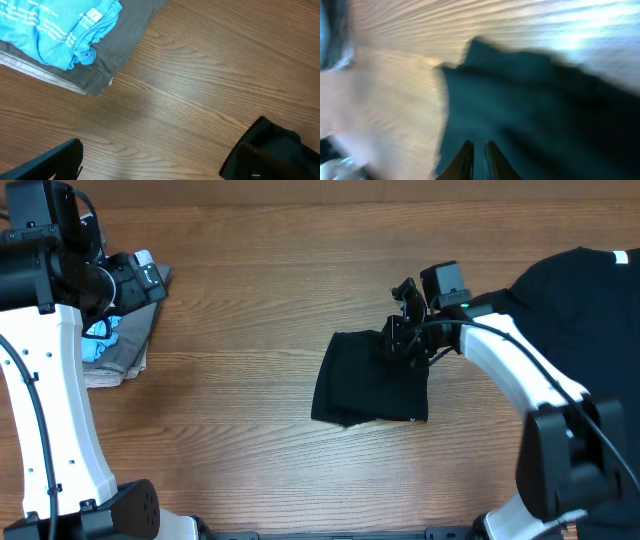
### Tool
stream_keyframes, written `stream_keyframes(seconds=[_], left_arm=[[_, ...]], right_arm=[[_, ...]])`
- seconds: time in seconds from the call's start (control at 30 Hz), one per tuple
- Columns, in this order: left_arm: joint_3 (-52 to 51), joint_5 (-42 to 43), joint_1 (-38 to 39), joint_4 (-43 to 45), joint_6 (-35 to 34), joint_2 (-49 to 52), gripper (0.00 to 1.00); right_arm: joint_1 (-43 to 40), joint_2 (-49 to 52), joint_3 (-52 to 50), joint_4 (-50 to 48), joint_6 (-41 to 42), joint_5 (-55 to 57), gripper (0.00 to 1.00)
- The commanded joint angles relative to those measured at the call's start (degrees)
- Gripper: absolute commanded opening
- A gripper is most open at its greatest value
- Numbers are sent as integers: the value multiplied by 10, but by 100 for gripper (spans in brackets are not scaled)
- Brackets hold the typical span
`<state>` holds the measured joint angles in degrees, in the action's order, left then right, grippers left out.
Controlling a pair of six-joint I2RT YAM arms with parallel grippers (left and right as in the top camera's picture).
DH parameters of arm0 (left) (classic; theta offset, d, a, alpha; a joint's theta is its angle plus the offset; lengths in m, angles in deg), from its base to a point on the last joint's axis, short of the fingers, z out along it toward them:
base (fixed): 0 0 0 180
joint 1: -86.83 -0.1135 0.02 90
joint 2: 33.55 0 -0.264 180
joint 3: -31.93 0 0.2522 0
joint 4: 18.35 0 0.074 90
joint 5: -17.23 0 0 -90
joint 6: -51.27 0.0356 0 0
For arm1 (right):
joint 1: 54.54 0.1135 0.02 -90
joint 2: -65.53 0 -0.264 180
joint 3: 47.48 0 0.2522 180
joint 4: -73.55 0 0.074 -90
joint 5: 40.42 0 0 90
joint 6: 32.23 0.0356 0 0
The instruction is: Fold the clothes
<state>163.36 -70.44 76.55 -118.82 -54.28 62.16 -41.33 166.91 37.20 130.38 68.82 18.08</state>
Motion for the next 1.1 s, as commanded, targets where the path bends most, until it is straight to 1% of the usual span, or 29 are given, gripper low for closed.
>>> stream_keyframes(seconds=[0.0, 0.07, 0.13, 0.23, 0.3, 0.37, 0.5, 0.7, 0.8, 0.87, 0.93, 1.07], left_arm=[[-3, 4, -3, 0, -3, 2, 100], [-3, 4, -3, 0, -3, 2, 100], [-3, 4, -3, 0, -3, 2, 100], [-3, 4, -3, 0, -3, 2, 100], [-3, 4, -3, 0, -3, 2, 100], [-3, 4, -3, 0, -3, 2, 100], [-3, 4, -3, 0, -3, 2, 100], [-3, 4, -3, 0, -3, 2, 100], [-3, 4, -3, 0, -3, 2, 100], [-3, 4, -3, 0, -3, 2, 100], [-3, 4, -3, 0, -3, 2, 100], [-3, 4, -3, 0, -3, 2, 100]], right_arm=[[2, -49, 19, 46, -14, -61, 8], [3, -51, 19, 90, -26, -61, 4], [7, -49, 11, 118, -43, -60, 4], [20, -48, -14, 115, -66, -57, 4], [31, -48, -40, 100, -66, -55, 4], [42, -48, -67, 79, -66, -55, 4], [56, -48, -151, 4, -59, -54, 4], [55, -43, -261, -133, 31, -1, 4], [39, -43, -261, -128, 39, -8, 4], [31, -46, -250, -113, 38, -34, 4], [27, -53, -229, -94, 35, -80, 4], [26, -83, -162, -67, 36, -133, 4]])
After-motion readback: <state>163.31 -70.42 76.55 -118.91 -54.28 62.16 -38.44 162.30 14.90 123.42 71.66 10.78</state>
